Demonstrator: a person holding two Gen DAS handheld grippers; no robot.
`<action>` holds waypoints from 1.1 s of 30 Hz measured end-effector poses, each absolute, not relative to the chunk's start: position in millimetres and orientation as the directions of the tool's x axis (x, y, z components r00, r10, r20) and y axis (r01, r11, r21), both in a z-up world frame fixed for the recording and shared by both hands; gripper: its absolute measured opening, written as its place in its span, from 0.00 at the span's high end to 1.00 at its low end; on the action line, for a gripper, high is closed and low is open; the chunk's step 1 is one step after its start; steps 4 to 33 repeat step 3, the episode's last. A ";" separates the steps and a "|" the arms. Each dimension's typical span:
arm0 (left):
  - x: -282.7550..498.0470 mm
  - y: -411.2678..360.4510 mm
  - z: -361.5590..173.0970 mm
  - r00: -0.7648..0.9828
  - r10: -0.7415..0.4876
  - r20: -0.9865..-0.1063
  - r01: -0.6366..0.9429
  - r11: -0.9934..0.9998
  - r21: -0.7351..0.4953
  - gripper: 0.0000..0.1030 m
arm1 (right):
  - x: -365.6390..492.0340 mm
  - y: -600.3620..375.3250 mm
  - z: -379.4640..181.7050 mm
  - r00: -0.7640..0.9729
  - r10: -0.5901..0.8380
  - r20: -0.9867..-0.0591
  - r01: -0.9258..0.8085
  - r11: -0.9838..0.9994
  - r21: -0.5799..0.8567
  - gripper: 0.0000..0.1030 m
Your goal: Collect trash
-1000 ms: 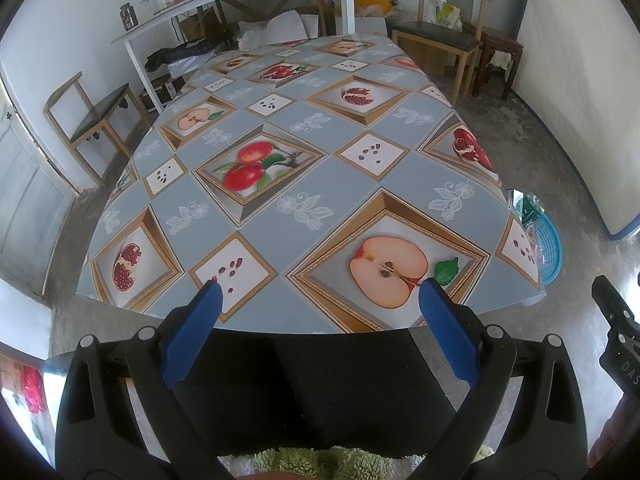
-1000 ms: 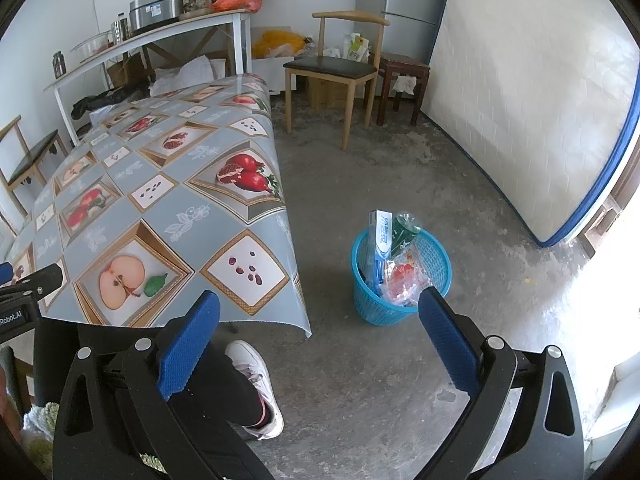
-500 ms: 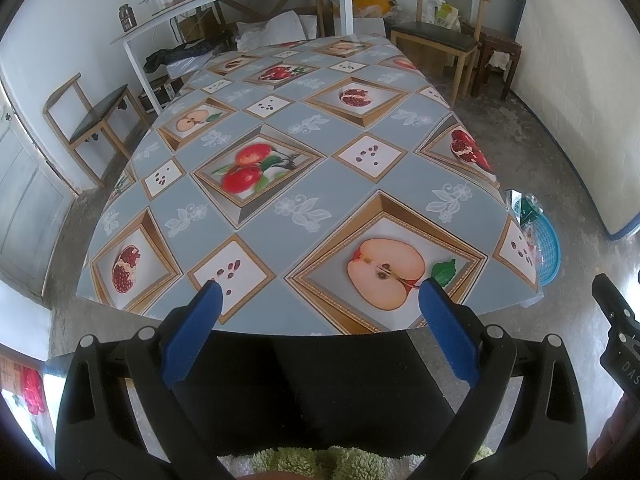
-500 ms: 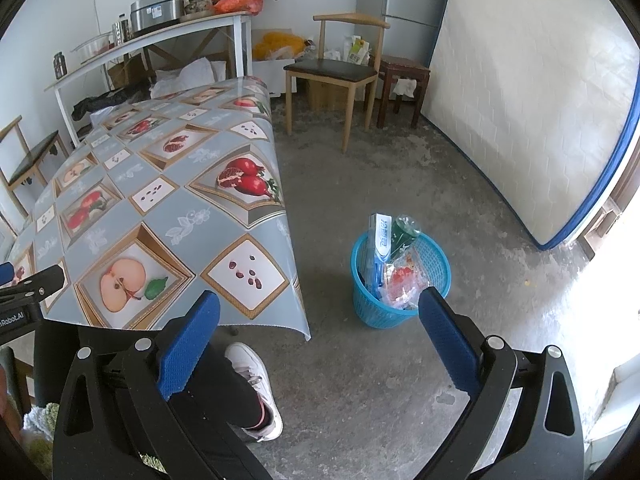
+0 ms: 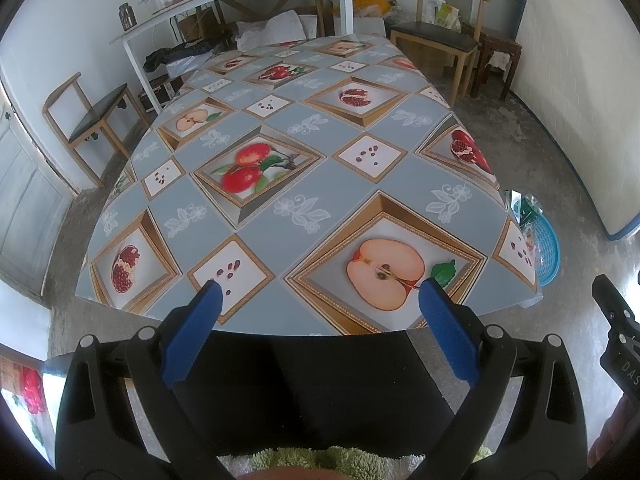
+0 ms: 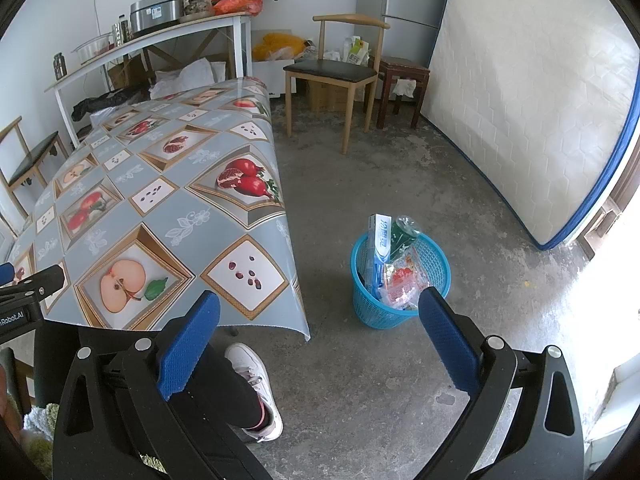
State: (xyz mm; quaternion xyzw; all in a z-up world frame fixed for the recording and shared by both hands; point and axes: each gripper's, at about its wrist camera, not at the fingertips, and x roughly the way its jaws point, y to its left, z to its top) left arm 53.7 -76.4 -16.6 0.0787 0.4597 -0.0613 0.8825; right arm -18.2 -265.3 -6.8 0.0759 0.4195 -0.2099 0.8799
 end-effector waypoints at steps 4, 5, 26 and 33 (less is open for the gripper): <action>50.4 -80.5 -21.3 0.564 -0.038 -0.825 0.183 0.980 0.080 0.08 | -18.2 -266.1 -7.2 0.560 -0.306 -0.770 0.433 0.900 -0.043 0.06; 50.4 -80.5 -21.3 0.564 -0.038 -0.825 0.183 0.980 0.080 0.08 | -18.2 -266.1 -7.2 0.560 -0.306 -0.770 0.433 0.900 -0.043 0.06; 50.4 -80.5 -21.3 0.564 -0.038 -0.825 0.183 0.980 0.080 0.08 | -18.2 -266.1 -7.2 0.560 -0.306 -0.770 0.433 0.900 -0.043 0.06; 50.4 -80.5 -21.3 0.564 -0.038 -0.825 0.183 0.980 0.080 0.08 | -18.2 -266.1 -7.2 0.560 -0.306 -0.770 0.433 0.900 -0.043 0.06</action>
